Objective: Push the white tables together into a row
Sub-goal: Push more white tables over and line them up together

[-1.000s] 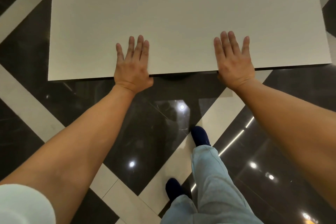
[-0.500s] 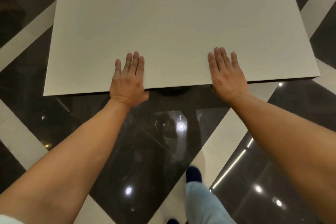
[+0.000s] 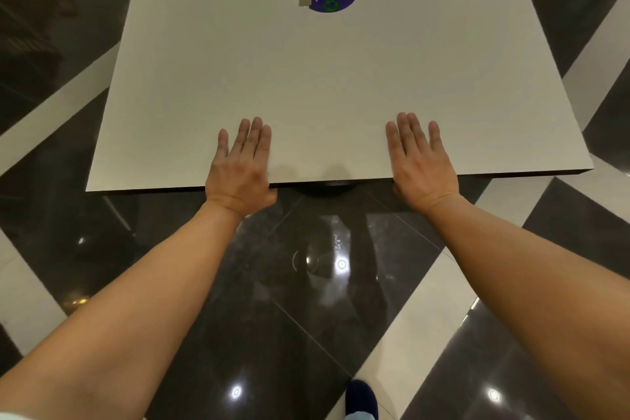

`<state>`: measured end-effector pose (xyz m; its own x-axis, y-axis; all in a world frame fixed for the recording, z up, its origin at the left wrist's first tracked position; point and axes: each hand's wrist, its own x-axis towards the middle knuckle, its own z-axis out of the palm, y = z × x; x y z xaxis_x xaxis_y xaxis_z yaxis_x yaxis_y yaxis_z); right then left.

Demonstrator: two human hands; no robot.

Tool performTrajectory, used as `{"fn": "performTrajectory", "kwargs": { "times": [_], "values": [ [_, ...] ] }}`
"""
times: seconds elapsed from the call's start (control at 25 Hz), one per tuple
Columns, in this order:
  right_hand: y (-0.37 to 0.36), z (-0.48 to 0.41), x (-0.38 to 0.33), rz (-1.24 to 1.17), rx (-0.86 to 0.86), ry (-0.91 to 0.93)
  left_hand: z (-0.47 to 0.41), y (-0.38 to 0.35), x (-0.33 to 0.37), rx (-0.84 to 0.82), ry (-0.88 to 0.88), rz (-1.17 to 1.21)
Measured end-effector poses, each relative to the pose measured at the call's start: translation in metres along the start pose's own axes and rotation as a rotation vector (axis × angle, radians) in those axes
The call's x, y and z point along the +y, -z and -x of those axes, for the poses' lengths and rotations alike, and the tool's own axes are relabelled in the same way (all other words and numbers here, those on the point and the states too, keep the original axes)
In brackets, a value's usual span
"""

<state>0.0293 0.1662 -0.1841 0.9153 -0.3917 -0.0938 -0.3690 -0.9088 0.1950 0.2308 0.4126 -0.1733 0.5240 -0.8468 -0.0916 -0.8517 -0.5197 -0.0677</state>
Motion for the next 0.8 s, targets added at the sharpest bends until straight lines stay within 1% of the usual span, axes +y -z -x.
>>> {"fn": "performTrajectory", "kwargs": {
  "times": [0.44,0.8],
  "values": [
    [0.007,-0.078,0.010,-0.002,-0.037,0.002,-0.073,0.005,-0.042,0.017,-0.033,0.001],
    [0.012,-0.133,0.007,-0.029,0.010,-0.011,-0.126,0.008,-0.080,-0.011,-0.056,0.015]
  ]
}}
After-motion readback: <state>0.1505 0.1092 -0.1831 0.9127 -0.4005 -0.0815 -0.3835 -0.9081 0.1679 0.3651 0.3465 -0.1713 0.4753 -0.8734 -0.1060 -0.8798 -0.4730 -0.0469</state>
